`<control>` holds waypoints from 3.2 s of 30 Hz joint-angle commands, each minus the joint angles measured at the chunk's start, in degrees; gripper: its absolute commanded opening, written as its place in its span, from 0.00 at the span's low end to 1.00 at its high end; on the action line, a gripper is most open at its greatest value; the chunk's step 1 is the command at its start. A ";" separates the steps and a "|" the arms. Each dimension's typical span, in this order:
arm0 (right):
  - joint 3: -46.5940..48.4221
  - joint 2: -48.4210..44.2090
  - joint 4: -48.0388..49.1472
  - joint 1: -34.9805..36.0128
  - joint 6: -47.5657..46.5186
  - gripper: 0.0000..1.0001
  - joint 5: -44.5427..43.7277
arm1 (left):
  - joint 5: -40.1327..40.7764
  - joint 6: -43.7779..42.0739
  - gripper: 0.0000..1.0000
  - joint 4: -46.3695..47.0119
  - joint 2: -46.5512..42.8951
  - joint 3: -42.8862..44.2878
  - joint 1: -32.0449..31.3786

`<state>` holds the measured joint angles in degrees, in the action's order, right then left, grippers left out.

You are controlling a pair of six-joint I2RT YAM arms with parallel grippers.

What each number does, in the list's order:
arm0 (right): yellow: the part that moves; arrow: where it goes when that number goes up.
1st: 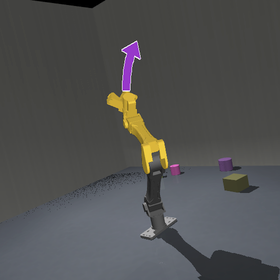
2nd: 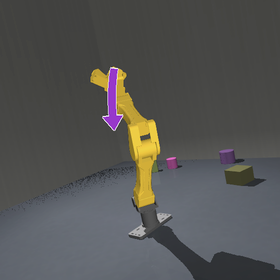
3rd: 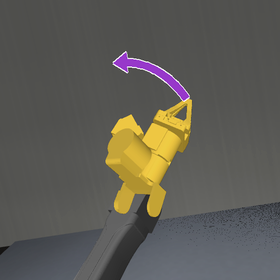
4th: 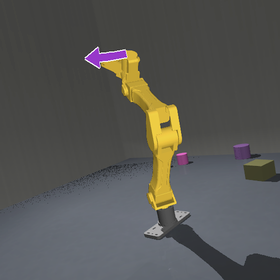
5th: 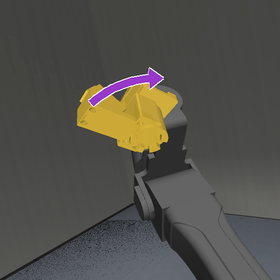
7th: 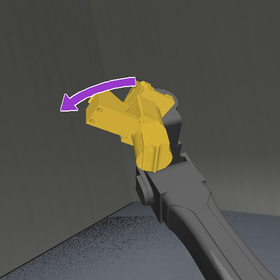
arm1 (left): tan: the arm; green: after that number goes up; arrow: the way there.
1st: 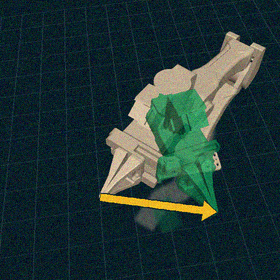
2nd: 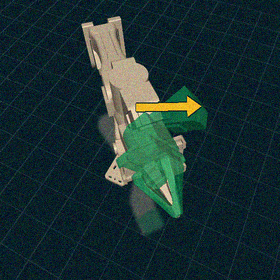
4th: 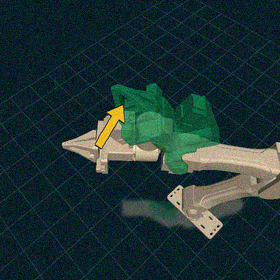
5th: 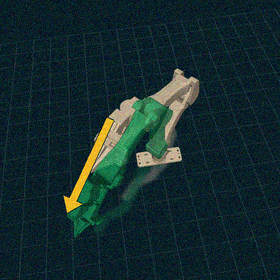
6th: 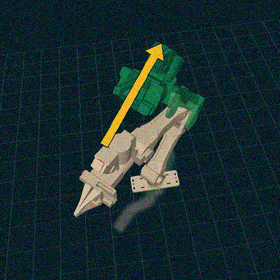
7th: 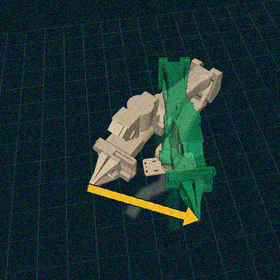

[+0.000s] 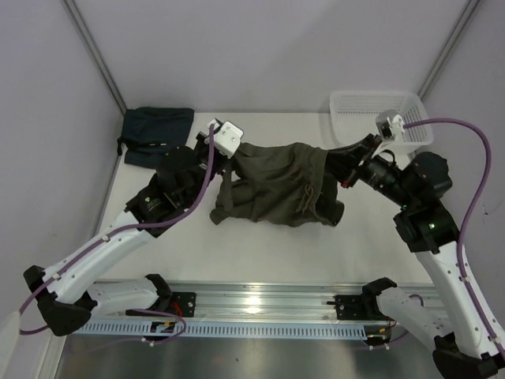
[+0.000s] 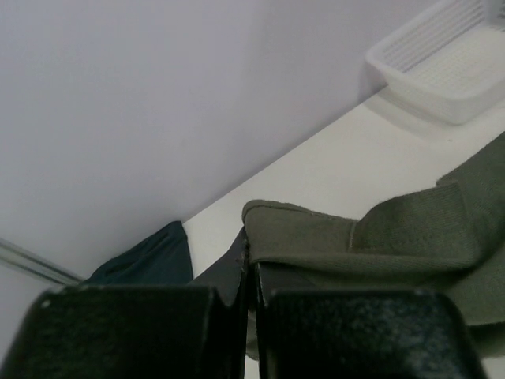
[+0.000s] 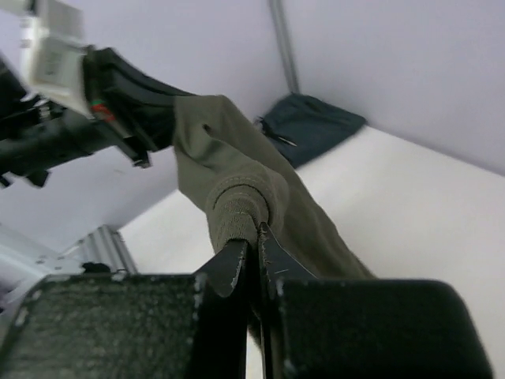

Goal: Fold and stack the shorts
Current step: Flatten the shorts out

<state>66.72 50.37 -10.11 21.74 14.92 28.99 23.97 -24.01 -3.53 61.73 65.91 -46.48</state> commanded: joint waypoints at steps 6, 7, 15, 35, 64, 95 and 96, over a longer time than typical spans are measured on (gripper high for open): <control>6.49 -9.05 -4.02 5.06 8.54 0.00 7.83 | -3.03 8.62 0.00 -34.07 -8.10 16.35 -5.20; 7.36 -9.67 -5.00 5.33 9.77 0.00 7.57 | -4.18 10.63 0.00 -35.22 -9.25 17.05 -5.20; 9.49 -5.82 -16.96 5.33 9.78 0.00 0.81 | -11.93 11.54 0.00 -36.46 -10.77 16.18 -5.20; -5.29 29.42 18.45 -10.05 10.57 0.00 -2.79 | -10.35 7.22 0.00 -19.51 34.76 12.31 9.47; 9.93 41.75 10.46 -11.19 8.11 0.73 -14.24 | -16.81 36.39 0.99 -2.52 24.94 0.91 22.83; -15.57 33.30 20.13 -8.99 10.83 0.63 -5.35 | -47.97 42.56 0.93 21.90 28.80 -25.21 34.08; -15.74 33.39 20.30 -8.99 10.75 0.63 -5.35 | -47.53 42.55 0.98 22.60 28.01 -26.17 34.52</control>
<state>51.59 85.14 7.20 12.53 25.50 22.83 -26.11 20.67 18.68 91.88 39.51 -12.71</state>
